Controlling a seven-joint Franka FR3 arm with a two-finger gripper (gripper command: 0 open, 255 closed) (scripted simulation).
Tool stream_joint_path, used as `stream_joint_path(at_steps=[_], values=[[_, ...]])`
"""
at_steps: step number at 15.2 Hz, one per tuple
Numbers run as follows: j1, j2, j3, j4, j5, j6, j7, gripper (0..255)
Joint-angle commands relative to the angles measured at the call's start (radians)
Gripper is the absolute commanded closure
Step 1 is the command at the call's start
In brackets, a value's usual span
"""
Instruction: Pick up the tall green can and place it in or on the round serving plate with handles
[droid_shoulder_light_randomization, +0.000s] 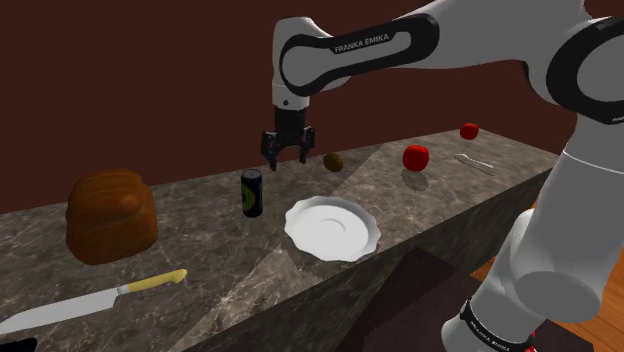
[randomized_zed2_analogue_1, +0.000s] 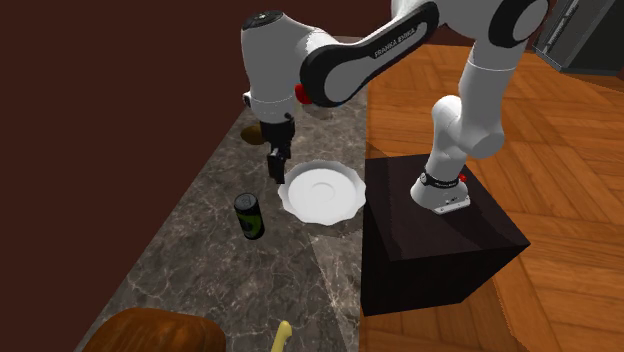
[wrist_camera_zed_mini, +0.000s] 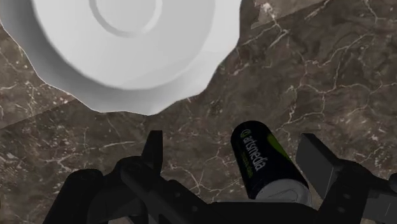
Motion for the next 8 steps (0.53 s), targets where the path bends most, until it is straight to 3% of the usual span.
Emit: stream_joint_path(at_steps=[1, 8], values=[[0.008, 0.076, 0.005, 0.071, -0.015, 0.009, 0.025, 0], [0.053, 0.366, 0.005, 0.398, -0.07, -0.016, 0.099, 0]])
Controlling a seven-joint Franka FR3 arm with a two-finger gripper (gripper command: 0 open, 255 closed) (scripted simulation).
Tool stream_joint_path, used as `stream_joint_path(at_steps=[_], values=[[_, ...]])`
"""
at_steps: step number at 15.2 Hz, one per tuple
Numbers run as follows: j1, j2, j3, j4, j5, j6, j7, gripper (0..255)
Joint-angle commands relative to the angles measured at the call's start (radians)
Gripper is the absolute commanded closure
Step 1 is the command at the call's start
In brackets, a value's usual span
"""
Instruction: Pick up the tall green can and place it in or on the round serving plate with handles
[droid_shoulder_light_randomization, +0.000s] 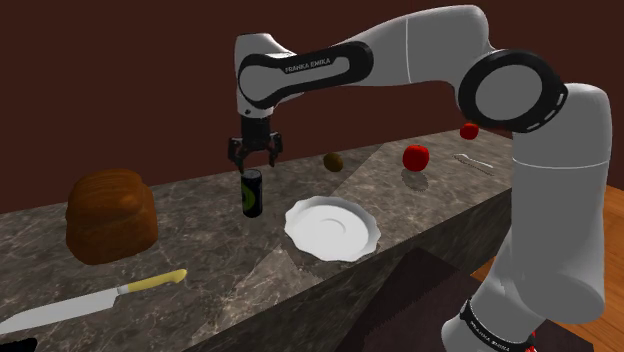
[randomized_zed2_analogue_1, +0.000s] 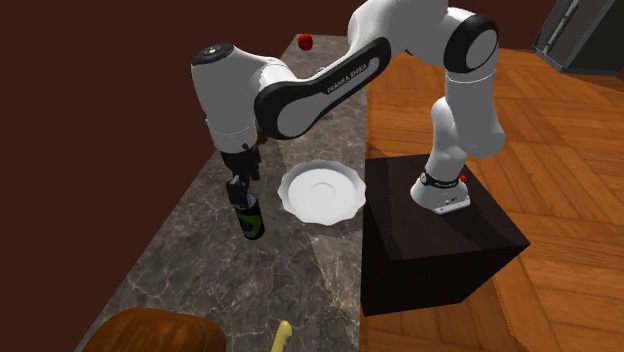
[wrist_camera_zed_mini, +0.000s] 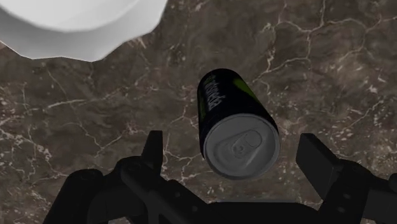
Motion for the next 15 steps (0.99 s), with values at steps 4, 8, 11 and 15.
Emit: stream_joint_path(at_steps=[4, 8, 11, 15], values=[[0.011, 0.083, -0.004, 0.064, -0.014, 0.022, 0.015, 0], [0.01, 0.095, -0.005, 0.028, -0.016, 0.07, 0.016, 0], [0.01, 0.097, -0.006, 0.023, -0.016, 0.077, 0.017, 0], [0.01, 0.097, -0.006, 0.023, -0.016, 0.077, 0.017, 0]])
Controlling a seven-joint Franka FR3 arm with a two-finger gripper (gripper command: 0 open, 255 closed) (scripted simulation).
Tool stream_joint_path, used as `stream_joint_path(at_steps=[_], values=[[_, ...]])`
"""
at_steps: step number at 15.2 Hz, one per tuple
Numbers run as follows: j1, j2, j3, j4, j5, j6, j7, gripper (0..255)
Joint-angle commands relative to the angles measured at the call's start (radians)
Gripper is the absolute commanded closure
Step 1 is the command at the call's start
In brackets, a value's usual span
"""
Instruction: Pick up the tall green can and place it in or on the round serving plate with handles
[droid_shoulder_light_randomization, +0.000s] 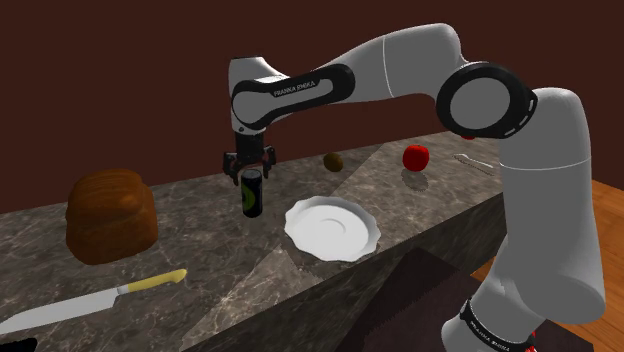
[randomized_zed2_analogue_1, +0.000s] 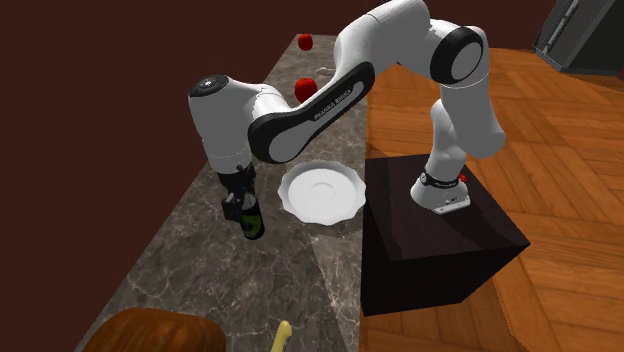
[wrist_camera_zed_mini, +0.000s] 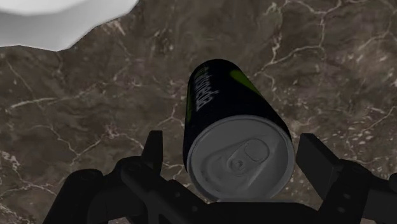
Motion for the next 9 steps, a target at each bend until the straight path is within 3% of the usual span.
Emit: stream_joint_path(at_steps=[1, 2, 9], values=[[0.0, 0.0, 0.0, 0.0, 0.0, 0.0, 0.0, 0], [0.0, 0.0, 0.0, 0.0, 0.0, 0.0, 0.0, 255], [-0.001, -0.004, 0.0, -0.006, 0.0, 0.002, -0.001, 255]])
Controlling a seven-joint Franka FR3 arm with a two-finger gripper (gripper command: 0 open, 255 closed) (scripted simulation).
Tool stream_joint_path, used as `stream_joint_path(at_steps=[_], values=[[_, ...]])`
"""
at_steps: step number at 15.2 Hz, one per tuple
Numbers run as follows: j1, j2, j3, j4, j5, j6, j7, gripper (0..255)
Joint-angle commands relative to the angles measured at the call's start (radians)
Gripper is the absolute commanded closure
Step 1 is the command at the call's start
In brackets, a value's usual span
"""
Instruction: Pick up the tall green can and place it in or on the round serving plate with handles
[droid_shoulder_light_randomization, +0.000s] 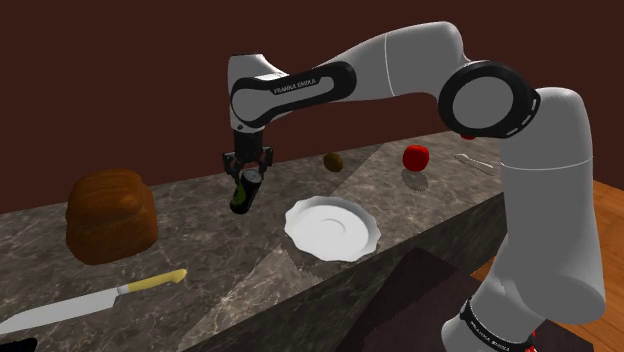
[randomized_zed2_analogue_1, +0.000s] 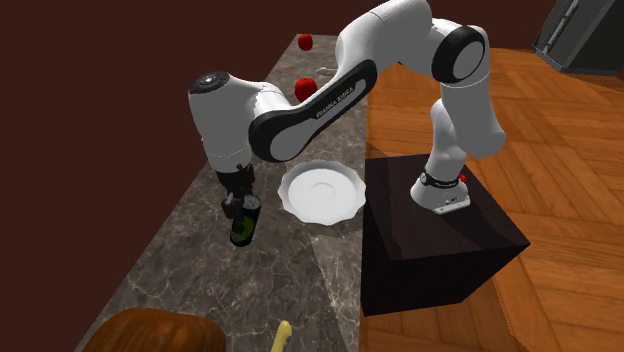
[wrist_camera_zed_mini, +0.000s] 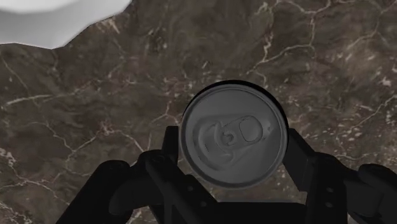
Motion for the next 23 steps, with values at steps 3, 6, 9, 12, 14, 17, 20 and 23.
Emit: stream_joint_path(at_steps=[3, 6, 9, 12, 14, 17, 20, 23], values=[[-0.003, 0.004, -0.004, 0.006, -0.003, -0.015, 0.0, 255], [-0.002, -0.004, -0.003, 0.033, -0.001, -0.051, -0.002, 255], [-0.002, -0.011, -0.002, 0.063, 0.0, -0.088, -0.003, 255], [-0.001, -0.016, -0.002, 0.097, 0.002, -0.126, -0.005, 255], [0.0, -0.018, -0.001, 0.12, 0.002, -0.151, -0.005, 255], [0.001, -0.019, -0.001, 0.159, 0.003, -0.191, -0.007, 255], [0.002, -0.018, -0.001, 0.199, 0.003, -0.229, -0.008, 255], [-0.027, -0.162, -0.002, 0.003, 0.021, -0.176, -0.03, 255]])
